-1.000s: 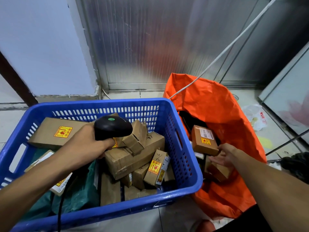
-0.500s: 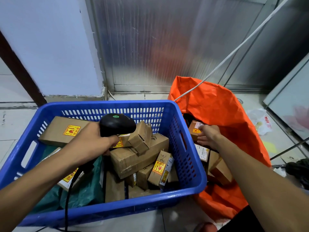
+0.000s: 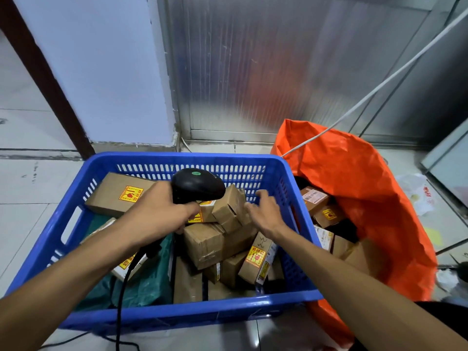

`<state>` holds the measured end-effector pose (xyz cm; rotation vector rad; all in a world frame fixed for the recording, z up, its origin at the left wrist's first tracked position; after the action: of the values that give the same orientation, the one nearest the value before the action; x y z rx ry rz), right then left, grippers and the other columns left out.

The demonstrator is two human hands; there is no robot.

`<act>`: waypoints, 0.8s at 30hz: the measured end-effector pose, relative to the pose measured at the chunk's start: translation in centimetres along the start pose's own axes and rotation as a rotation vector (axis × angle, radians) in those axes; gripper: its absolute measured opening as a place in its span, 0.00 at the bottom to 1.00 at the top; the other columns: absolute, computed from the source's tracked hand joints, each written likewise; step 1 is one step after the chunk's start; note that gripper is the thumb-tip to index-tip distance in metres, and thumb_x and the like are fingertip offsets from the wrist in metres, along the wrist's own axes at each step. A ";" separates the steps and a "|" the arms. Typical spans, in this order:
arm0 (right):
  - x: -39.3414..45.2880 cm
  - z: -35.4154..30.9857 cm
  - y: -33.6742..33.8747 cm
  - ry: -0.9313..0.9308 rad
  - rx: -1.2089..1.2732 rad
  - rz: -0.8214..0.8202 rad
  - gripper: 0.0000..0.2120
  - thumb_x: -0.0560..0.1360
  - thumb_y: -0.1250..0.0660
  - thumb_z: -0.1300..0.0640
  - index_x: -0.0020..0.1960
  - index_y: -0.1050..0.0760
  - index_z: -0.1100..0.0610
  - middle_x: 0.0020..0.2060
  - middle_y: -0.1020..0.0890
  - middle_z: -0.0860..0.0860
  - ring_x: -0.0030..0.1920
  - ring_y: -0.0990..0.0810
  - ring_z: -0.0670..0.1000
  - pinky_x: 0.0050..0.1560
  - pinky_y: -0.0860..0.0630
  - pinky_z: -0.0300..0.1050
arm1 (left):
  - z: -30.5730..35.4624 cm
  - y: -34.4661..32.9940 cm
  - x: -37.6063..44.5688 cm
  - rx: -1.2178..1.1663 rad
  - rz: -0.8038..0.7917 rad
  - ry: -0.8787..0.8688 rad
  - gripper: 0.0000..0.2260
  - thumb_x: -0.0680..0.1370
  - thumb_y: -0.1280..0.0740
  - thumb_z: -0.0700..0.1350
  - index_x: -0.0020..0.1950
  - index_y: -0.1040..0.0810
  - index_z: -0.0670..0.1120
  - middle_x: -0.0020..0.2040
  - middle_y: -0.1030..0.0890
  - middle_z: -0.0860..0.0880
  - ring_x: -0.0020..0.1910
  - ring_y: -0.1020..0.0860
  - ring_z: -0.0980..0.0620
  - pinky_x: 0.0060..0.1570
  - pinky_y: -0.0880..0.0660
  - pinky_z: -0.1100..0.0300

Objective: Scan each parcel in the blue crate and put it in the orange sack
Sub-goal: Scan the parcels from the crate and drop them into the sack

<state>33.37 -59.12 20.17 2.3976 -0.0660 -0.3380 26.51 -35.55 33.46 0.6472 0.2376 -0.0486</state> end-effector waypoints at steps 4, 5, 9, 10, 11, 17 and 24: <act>-0.4 -1.0 -3.6 -0.039 0.087 -0.190 0.29 0.81 0.36 0.48 0.78 0.43 0.51 0.70 0.34 0.59 0.66 0.28 0.59 0.65 0.25 0.57 | 0.1 0.1 0.0 -0.008 -0.002 -0.006 0.03 0.74 0.30 0.40 0.41 0.18 0.47 0.37 0.15 0.41 0.29 0.20 0.53 0.43 0.18 0.47; -0.2 -0.8 -4.2 -0.073 0.125 -0.218 0.31 0.80 0.36 0.46 0.78 0.45 0.51 0.71 0.34 0.59 0.66 0.28 0.60 0.65 0.25 0.58 | 0.1 0.1 0.0 -0.009 -0.001 -0.003 0.03 0.74 0.30 0.40 0.41 0.18 0.47 0.37 0.16 0.41 0.28 0.20 0.53 0.43 0.18 0.48; 0.4 0.0 -5.9 -0.219 0.214 -0.298 0.44 0.74 0.34 0.35 0.80 0.49 0.53 0.73 0.35 0.59 0.68 0.29 0.61 0.68 0.28 0.61 | -0.2 0.0 0.2 0.002 0.011 0.015 0.04 0.74 0.30 0.41 0.39 0.19 0.46 0.28 0.19 0.46 0.26 0.22 0.55 0.37 0.24 0.57; 0.4 0.1 -6.2 -0.247 0.232 -0.305 0.46 0.73 0.34 0.33 0.81 0.51 0.52 0.73 0.35 0.59 0.69 0.30 0.61 0.68 0.29 0.61 | -0.2 0.0 0.3 -0.001 0.011 0.018 0.04 0.74 0.29 0.41 0.38 0.19 0.46 0.27 0.20 0.48 0.25 0.22 0.56 0.36 0.25 0.58; 0.4 0.2 -6.5 -0.272 0.250 -0.304 0.48 0.72 0.34 0.32 0.81 0.52 0.51 0.74 0.36 0.59 0.70 0.31 0.61 0.69 0.30 0.60 | -0.3 0.0 0.3 -0.004 0.009 0.021 0.04 0.74 0.29 0.41 0.38 0.19 0.46 0.26 0.21 0.48 0.25 0.22 0.56 0.36 0.25 0.58; 0.5 1.2 -7.1 -0.370 0.309 -0.283 0.47 0.74 0.32 0.34 0.81 0.55 0.49 0.75 0.38 0.59 0.71 0.31 0.64 0.62 0.24 0.66 | -0.4 -0.1 0.4 -0.015 0.018 0.027 0.03 0.73 0.29 0.40 0.39 0.19 0.44 0.25 0.22 0.49 0.27 0.23 0.53 0.35 0.27 0.59; 0.5 1.1 -7.2 -0.413 0.362 -0.333 0.37 0.78 0.35 0.41 0.80 0.51 0.46 0.72 0.35 0.60 0.65 0.27 0.64 0.54 0.18 0.60 | -0.3 -0.4 0.6 0.001 -0.004 0.017 0.03 0.73 0.30 0.41 0.40 0.19 0.44 0.33 0.18 0.39 0.30 0.21 0.50 0.40 0.22 0.51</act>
<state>33.28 -54.51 14.53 2.6525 0.0942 -1.0531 27.00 -35.69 32.79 0.6479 0.2554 -0.0467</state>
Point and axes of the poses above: each hand's wrist, its own x-axis towards the middle knuckle, its own y-axis out of the back of the hand, z = x × y, the point moved 6 cm from there along x, towards the middle knuckle
